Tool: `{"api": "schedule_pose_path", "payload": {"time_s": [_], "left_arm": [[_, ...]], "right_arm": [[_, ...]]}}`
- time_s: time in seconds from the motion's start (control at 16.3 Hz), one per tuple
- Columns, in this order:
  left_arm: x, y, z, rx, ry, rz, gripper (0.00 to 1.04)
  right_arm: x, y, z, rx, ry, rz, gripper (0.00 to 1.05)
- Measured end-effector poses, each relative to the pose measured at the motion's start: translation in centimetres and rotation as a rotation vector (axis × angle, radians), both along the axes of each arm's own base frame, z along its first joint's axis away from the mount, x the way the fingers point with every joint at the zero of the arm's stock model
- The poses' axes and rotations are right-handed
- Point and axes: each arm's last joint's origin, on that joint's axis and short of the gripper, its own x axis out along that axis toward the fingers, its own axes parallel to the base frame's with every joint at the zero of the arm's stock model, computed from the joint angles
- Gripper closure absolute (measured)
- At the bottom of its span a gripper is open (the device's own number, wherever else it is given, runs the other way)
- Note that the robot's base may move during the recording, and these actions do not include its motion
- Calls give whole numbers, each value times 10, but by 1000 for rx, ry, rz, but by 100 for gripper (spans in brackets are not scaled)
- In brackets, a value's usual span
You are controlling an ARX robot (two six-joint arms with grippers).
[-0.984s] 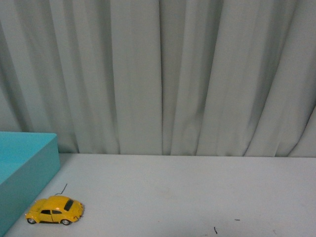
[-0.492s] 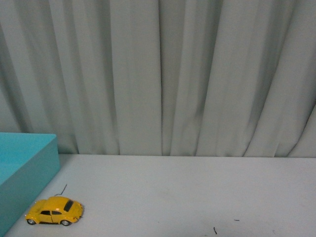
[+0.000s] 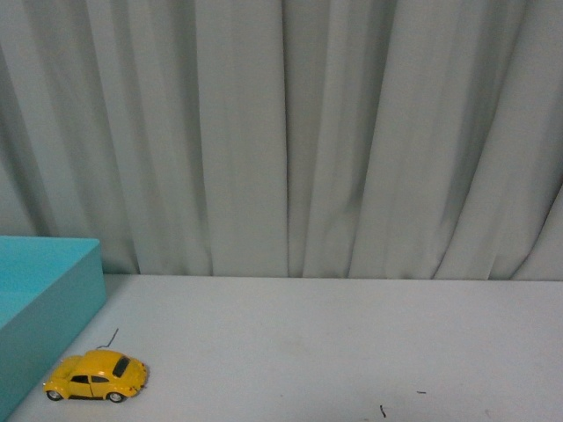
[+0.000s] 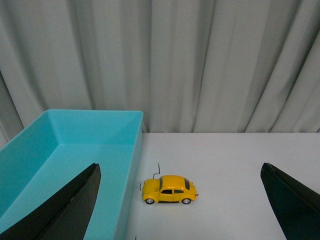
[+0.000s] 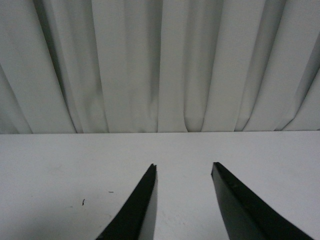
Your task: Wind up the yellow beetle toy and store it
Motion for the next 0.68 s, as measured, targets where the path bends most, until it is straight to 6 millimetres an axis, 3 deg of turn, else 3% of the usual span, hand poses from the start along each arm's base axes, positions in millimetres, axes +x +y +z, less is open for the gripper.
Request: {"api": "schedule_pose_path", "payload": {"time_s": [0.25, 0.37, 0.43, 0.68], "left_arm": [[0, 0, 0, 0, 0, 0, 7], [0, 0, 0, 0, 0, 0, 7], [0, 0, 0, 0, 0, 0, 7], [0, 0, 0, 0, 0, 0, 7]], "right_arm": [[0, 0, 0, 0, 0, 0, 26], [0, 0, 0, 0, 0, 0, 10], [0, 0, 0, 0, 0, 0, 5], [0, 0, 0, 0, 0, 0, 7]]}}
